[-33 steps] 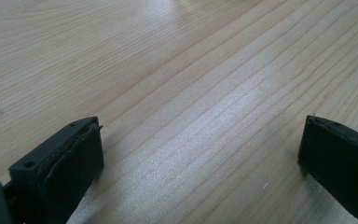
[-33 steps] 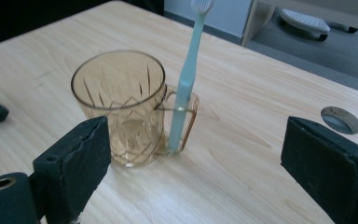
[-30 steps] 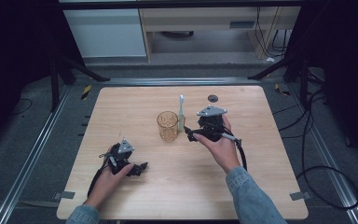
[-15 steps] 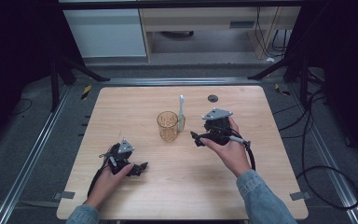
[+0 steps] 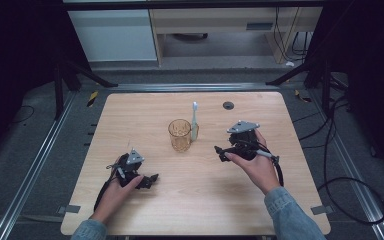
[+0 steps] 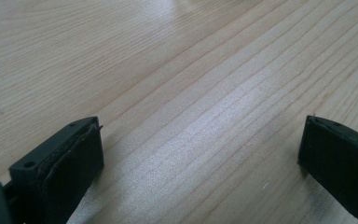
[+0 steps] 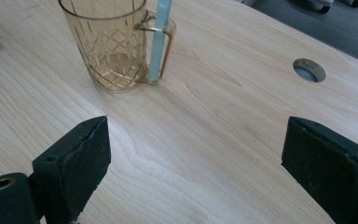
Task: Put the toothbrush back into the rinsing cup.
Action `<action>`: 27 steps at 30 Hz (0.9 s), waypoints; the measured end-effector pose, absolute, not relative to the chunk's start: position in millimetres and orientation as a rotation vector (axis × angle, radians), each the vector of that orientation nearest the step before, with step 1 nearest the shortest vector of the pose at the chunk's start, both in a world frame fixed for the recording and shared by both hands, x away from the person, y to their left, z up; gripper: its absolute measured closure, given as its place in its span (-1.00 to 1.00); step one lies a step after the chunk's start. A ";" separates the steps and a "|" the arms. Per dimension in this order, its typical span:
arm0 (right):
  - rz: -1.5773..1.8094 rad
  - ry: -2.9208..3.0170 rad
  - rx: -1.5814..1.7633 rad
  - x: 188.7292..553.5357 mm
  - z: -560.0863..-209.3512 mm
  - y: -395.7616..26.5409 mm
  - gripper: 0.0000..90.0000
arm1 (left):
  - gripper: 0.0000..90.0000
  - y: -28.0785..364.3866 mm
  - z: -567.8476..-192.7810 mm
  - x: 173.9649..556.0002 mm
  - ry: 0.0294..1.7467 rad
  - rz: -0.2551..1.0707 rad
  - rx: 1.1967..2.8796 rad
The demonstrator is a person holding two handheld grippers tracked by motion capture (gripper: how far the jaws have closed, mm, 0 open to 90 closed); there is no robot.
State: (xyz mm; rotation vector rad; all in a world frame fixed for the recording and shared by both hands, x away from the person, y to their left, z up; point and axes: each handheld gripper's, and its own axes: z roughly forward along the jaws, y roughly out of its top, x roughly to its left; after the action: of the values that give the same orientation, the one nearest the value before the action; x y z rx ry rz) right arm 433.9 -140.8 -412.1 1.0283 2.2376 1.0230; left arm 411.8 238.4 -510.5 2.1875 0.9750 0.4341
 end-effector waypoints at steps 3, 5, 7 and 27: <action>1.004 2.243 1.043 432.1 -415.8 -148.2 -0.82 | -1.00 238.4 -510.5 411.9 0.974 0.434 2.188; 1.005 2.240 1.050 431.7 -416.6 -150.2 -0.82 | -1.00 238.4 -510.5 411.9 0.975 0.434 2.188; 1.002 2.239 1.063 430.2 -419.0 -155.3 -0.82 | -1.00 238.4 -510.5 411.9 0.975 0.434 2.188; 0.969 2.261 1.119 420.0 -437.1 -180.3 -0.84 | -1.00 238.4 -510.5 411.9 0.975 0.434 2.188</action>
State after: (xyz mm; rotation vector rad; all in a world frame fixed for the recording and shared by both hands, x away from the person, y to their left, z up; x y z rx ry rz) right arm 420.0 -180.3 -437.1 1.1190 2.2613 0.9686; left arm 411.9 238.4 -510.5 2.1879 0.9746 0.4344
